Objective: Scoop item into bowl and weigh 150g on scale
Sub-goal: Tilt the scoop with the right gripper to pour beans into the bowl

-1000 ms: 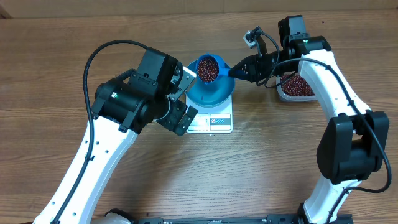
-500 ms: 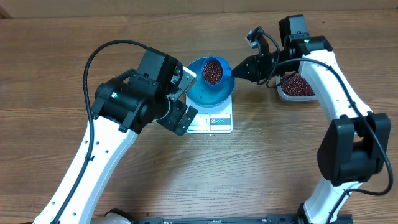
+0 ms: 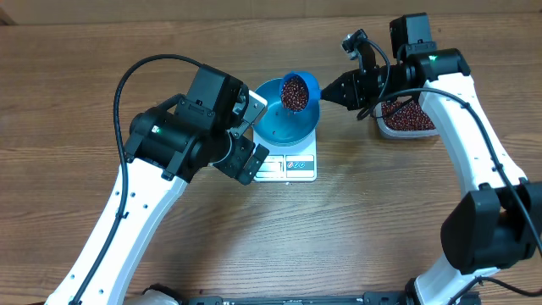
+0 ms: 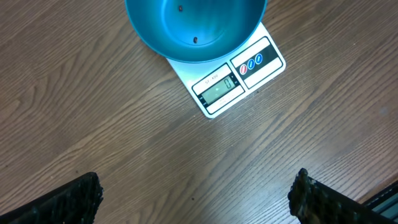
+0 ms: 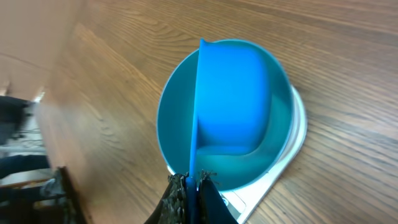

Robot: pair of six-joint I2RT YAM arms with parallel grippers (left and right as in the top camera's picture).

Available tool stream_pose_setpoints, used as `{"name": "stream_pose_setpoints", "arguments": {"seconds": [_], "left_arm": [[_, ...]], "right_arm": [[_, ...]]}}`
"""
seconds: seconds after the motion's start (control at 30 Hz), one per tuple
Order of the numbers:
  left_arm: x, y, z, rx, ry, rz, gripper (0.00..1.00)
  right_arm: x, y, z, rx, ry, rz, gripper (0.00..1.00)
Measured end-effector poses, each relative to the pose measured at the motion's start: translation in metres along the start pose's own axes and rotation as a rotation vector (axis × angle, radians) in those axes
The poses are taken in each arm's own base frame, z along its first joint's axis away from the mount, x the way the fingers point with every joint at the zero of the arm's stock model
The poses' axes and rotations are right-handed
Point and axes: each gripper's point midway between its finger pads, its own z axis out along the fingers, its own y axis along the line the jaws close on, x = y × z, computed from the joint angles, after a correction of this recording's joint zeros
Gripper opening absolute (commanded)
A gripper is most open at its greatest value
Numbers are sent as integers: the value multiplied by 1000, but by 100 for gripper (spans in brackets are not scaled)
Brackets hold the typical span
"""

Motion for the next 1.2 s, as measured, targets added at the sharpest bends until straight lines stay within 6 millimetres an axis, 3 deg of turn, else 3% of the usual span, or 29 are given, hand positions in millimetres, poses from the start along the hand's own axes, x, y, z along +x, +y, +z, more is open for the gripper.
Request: {"name": "stream_pose_setpoints", "arguments": {"seconds": [0.27,0.83,1.2], "left_arm": [[0,0,0,0,0,0,100],[0,0,0,0,0,0,99],[0,0,0,0,0,0,100]], "right_arm": [[0,28,3,94,24,-107,4],[0,19,6,185,35,-86,4],[-9,30,-17,231,-19,-122,4]]}}
